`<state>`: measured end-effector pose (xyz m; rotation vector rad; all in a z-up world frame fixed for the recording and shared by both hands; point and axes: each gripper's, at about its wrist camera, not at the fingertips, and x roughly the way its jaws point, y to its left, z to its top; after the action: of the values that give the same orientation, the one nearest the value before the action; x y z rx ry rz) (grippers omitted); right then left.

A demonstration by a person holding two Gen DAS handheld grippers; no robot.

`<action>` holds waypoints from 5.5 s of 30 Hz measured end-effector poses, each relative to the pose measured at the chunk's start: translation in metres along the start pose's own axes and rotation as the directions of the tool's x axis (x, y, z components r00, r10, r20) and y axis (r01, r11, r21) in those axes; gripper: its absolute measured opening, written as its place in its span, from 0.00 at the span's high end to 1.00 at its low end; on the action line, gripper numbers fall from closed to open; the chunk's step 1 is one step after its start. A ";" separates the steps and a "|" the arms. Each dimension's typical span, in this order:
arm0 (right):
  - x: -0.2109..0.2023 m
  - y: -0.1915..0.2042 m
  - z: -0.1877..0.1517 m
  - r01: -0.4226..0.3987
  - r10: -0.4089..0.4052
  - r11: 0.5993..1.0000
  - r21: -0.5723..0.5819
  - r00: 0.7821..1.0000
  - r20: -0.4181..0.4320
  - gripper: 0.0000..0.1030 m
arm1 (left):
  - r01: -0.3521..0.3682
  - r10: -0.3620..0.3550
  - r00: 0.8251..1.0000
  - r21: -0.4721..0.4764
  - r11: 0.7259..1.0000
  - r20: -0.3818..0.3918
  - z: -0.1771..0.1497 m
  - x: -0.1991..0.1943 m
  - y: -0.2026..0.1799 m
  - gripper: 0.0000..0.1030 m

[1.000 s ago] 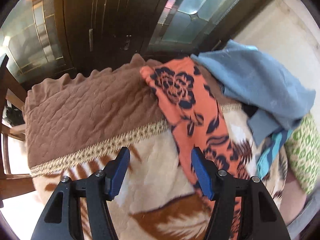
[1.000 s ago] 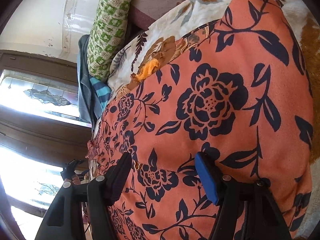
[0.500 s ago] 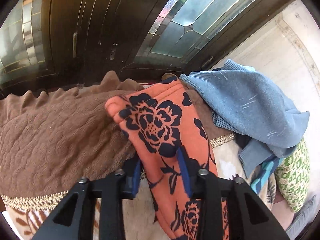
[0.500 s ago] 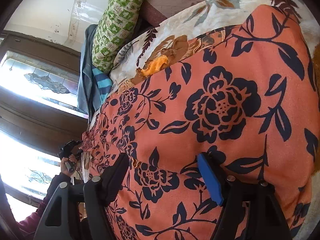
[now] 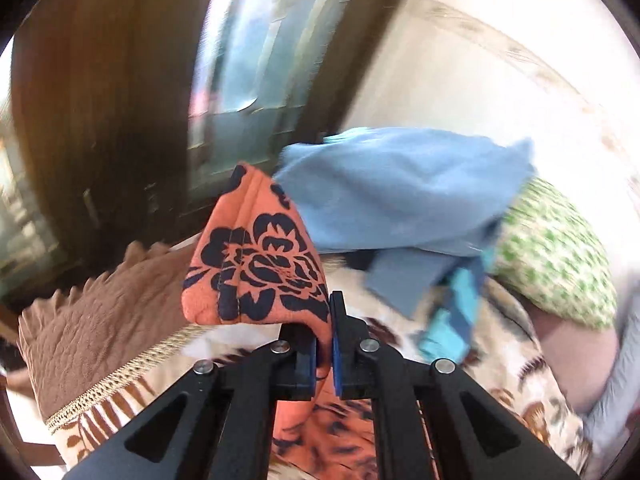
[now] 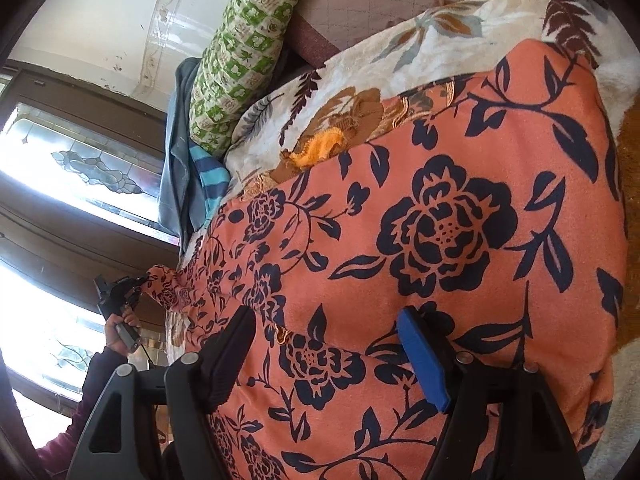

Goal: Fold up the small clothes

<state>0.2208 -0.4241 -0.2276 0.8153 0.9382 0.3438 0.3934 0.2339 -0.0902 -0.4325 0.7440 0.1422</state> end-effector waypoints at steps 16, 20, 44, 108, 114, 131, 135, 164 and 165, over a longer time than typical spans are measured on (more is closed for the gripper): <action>-0.121 -0.042 0.019 -0.112 0.048 0.979 0.171 0.939 0.341 0.26 | 0.346 -0.279 0.938 0.473 0.810 -0.208 -0.161 -0.085 -0.330 0.95; -0.153 -0.066 0.020 -0.167 0.052 0.958 0.234 0.901 0.430 0.26 | 0.430 -0.300 0.898 0.504 0.749 -0.321 -0.233 -0.073 -0.391 0.95; -0.119 -0.010 0.025 -0.285 0.253 0.956 0.063 0.916 0.312 0.25 | 0.223 -0.032 0.953 0.622 0.751 -0.303 -0.269 -0.043 -0.300 0.33; -0.227 -0.030 -0.243 0.215 -0.236 0.951 0.223 0.969 0.074 0.21 | 0.185 0.098 0.765 0.364 0.913 -0.637 -0.371 -0.123 0.017 0.85; -0.228 -0.042 -0.247 0.211 -0.229 0.920 0.331 0.973 0.015 0.21 | 0.230 0.033 0.791 0.347 0.909 -0.611 -0.350 -0.139 0.029 0.93; -0.151 -0.043 -0.268 0.406 -0.363 0.869 0.282 0.912 -0.191 0.45 | 0.194 0.017 0.759 0.251 0.948 -0.651 -0.317 -0.134 0.051 0.54; -0.168 -0.054 -0.276 0.305 -0.255 0.880 0.363 0.950 -0.180 0.75 | 0.227 -0.003 0.753 0.255 0.940 -0.658 -0.323 -0.129 0.041 0.37; -0.169 -0.014 -0.241 0.212 -0.208 0.950 0.229 0.977 -0.042 0.86 | 0.388 -0.176 0.770 0.232 0.892 -0.613 -0.316 -0.141 -0.015 0.91; -0.165 -0.017 -0.240 0.246 -0.235 0.942 0.227 0.969 -0.075 0.84 | 0.372 -0.153 0.765 0.236 0.898 -0.626 -0.320 -0.134 -0.012 0.91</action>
<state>-0.0704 -0.4202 -0.2241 0.8986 1.1241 0.0382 0.0987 0.0893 -0.2035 -0.2314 1.2962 -0.4208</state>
